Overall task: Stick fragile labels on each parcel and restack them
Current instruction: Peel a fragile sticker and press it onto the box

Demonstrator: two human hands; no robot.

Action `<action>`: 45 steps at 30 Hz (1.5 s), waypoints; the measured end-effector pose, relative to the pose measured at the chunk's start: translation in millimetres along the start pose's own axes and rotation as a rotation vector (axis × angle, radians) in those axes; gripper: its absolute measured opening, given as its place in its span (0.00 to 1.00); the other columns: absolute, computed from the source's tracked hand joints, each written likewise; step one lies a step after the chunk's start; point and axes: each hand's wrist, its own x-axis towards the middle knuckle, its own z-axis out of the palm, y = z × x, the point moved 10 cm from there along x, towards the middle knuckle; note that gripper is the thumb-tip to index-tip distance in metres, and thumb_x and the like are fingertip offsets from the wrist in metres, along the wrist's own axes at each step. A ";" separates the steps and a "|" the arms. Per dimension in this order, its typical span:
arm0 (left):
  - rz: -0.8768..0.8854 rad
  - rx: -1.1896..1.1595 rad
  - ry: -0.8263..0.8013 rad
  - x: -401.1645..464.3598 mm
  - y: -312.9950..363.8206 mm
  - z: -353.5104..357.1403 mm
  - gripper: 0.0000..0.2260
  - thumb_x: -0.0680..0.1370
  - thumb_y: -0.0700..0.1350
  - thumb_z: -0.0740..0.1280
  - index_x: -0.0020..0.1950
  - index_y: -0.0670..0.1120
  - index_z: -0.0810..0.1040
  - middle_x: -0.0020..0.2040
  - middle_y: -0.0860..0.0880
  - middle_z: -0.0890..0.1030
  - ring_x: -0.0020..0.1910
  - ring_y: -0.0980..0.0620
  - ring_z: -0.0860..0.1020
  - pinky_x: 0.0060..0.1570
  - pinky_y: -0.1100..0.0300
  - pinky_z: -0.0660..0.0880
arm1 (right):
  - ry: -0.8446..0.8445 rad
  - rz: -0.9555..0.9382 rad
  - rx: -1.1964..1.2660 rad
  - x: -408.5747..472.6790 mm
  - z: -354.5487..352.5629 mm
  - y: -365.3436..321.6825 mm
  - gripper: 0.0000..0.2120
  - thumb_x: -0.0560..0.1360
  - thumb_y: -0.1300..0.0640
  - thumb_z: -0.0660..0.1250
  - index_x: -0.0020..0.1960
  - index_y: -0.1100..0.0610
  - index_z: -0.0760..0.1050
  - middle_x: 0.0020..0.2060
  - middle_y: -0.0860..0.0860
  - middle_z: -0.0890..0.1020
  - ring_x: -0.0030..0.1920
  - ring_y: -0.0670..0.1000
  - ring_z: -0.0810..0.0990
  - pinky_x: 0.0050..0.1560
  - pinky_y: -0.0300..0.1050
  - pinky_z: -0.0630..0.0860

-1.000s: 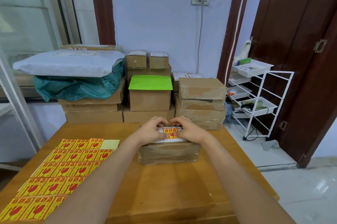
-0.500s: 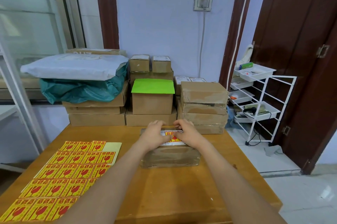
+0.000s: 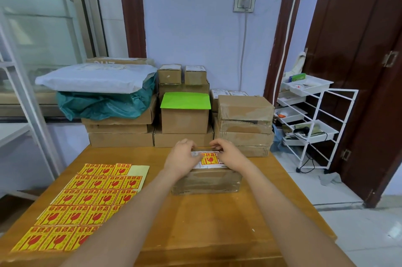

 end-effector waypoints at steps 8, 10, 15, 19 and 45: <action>0.043 0.141 0.044 -28.0 -12.8 -15.4 0.15 0.79 0.53 0.61 0.61 0.46 0.76 0.57 0.50 0.78 0.55 0.52 0.74 0.55 0.58 0.72 | 0.287 -0.044 -0.001 -24.5 -41.0 11.0 0.12 0.78 0.66 0.60 0.57 0.59 0.78 0.53 0.50 0.77 0.53 0.45 0.73 0.58 0.38 0.70; 0.054 0.157 -0.006 -35.7 -17.4 -6.7 0.21 0.79 0.57 0.59 0.67 0.47 0.72 0.66 0.50 0.74 0.64 0.52 0.71 0.63 0.57 0.68 | 0.300 -0.048 -0.001 -36.0 -41.4 16.3 0.11 0.78 0.61 0.62 0.58 0.58 0.77 0.52 0.47 0.75 0.55 0.46 0.73 0.61 0.43 0.70; 0.073 0.253 -0.117 -55.6 -19.1 6.9 0.49 0.65 0.78 0.36 0.77 0.50 0.58 0.78 0.53 0.55 0.77 0.55 0.50 0.73 0.53 0.56 | 0.244 -0.088 -0.086 -56.9 -11.6 17.6 0.17 0.80 0.54 0.60 0.67 0.56 0.72 0.63 0.46 0.72 0.65 0.44 0.64 0.63 0.35 0.58; 0.047 0.232 -0.091 -56.3 -28.7 5.1 0.57 0.57 0.80 0.28 0.77 0.51 0.56 0.78 0.54 0.55 0.77 0.56 0.48 0.72 0.54 0.58 | 0.304 -0.096 -0.097 -62.1 -0.3 15.6 0.18 0.80 0.54 0.59 0.69 0.56 0.71 0.66 0.46 0.70 0.68 0.44 0.61 0.64 0.31 0.53; -0.087 0.322 -0.091 8.0 -88.9 -6.8 0.29 0.79 0.64 0.53 0.76 0.52 0.57 0.77 0.53 0.57 0.77 0.53 0.49 0.67 0.53 0.67 | 0.158 -0.057 -0.221 43.2 40.4 3.7 0.24 0.81 0.45 0.54 0.73 0.56 0.65 0.73 0.50 0.66 0.75 0.48 0.56 0.71 0.45 0.61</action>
